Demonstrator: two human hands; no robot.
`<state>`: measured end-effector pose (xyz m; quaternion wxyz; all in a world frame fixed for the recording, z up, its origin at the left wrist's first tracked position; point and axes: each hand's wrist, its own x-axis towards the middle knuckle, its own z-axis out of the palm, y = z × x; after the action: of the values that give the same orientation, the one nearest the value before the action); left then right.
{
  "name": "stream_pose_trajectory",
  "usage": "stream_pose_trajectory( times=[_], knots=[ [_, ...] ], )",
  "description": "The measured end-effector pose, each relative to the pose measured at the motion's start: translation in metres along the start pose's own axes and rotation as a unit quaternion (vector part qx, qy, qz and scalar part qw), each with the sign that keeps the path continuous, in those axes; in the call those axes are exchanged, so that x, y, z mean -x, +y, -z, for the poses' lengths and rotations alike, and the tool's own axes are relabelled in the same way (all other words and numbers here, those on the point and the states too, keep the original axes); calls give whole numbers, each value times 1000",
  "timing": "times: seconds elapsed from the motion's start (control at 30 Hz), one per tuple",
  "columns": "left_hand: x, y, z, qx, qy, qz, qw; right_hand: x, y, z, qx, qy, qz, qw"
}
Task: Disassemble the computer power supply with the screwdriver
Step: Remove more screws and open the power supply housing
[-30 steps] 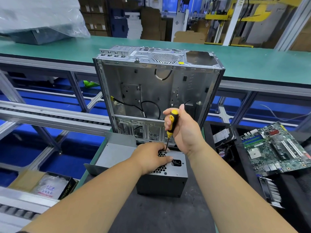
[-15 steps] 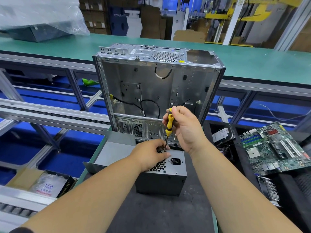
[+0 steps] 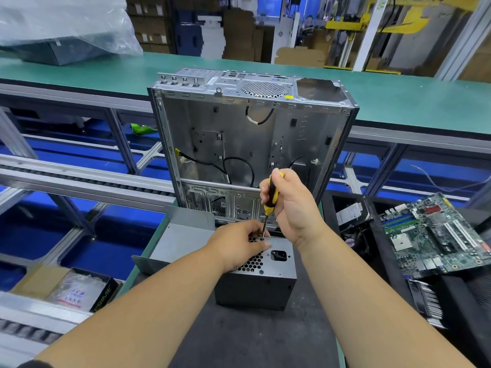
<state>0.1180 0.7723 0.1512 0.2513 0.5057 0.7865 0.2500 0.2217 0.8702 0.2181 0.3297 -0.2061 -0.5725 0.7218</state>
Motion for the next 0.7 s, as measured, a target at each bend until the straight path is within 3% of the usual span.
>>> stream_pose_trajectory(
  times=[0.43,0.7],
  knots=[
    [1,0,0,-4,4,-1,1000,0,-4,-2,-79,-27,-35,996],
    [0,0,0,-7,5,-3,1000,3,0,2,-47,3,0,999]
  ],
)
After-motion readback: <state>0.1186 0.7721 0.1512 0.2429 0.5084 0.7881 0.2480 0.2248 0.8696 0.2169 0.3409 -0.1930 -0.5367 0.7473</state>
